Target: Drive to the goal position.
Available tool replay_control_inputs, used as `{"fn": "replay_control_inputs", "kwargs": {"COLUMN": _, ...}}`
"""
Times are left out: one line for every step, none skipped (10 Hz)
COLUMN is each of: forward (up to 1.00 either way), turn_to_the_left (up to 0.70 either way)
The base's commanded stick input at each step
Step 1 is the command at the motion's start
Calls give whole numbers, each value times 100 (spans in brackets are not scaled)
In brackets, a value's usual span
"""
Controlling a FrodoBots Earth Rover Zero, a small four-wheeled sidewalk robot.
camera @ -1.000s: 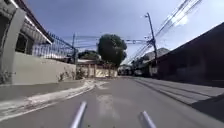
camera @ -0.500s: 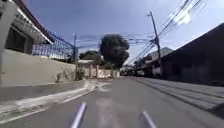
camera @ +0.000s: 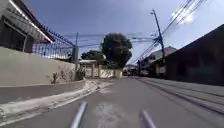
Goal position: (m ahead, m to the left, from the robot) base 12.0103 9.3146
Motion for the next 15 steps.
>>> {"fn": "replay_control_inputs", "kwargs": {"forward": 70, "turn_to_the_left": -3}}
{"fn": "replay_control_inputs", "kwargs": {"forward": 70, "turn_to_the_left": -1}}
{"fn": "replay_control_inputs", "kwargs": {"forward": 70, "turn_to_the_left": -1}}
{"fn": "replay_control_inputs", "kwargs": {"forward": 70, "turn_to_the_left": -11}}
{"fn": "replay_control_inputs", "kwargs": {"forward": 70, "turn_to_the_left": -34}}
{"fn": "replay_control_inputs", "kwargs": {"forward": 70, "turn_to_the_left": -35}}
{"fn": "replay_control_inputs", "kwargs": {"forward": 70, "turn_to_the_left": -35}}
{"fn": "replay_control_inputs", "kwargs": {"forward": 70, "turn_to_the_left": -35}}
{"fn": "replay_control_inputs", "kwargs": {"forward": 70, "turn_to_the_left": -35}}
{"fn": "replay_control_inputs", "kwargs": {"forward": 70, "turn_to_the_left": -35}}
{"fn": "replay_control_inputs", "kwargs": {"forward": 70, "turn_to_the_left": -29}}
{"fn": "replay_control_inputs", "kwargs": {"forward": 70, "turn_to_the_left": -18}}
{"fn": "replay_control_inputs", "kwargs": {"forward": 70, "turn_to_the_left": -7}}
{"fn": "replay_control_inputs", "kwargs": {"forward": 70, "turn_to_the_left": -2}}
{"fn": "replay_control_inputs", "kwargs": {"forward": 70, "turn_to_the_left": 0}}
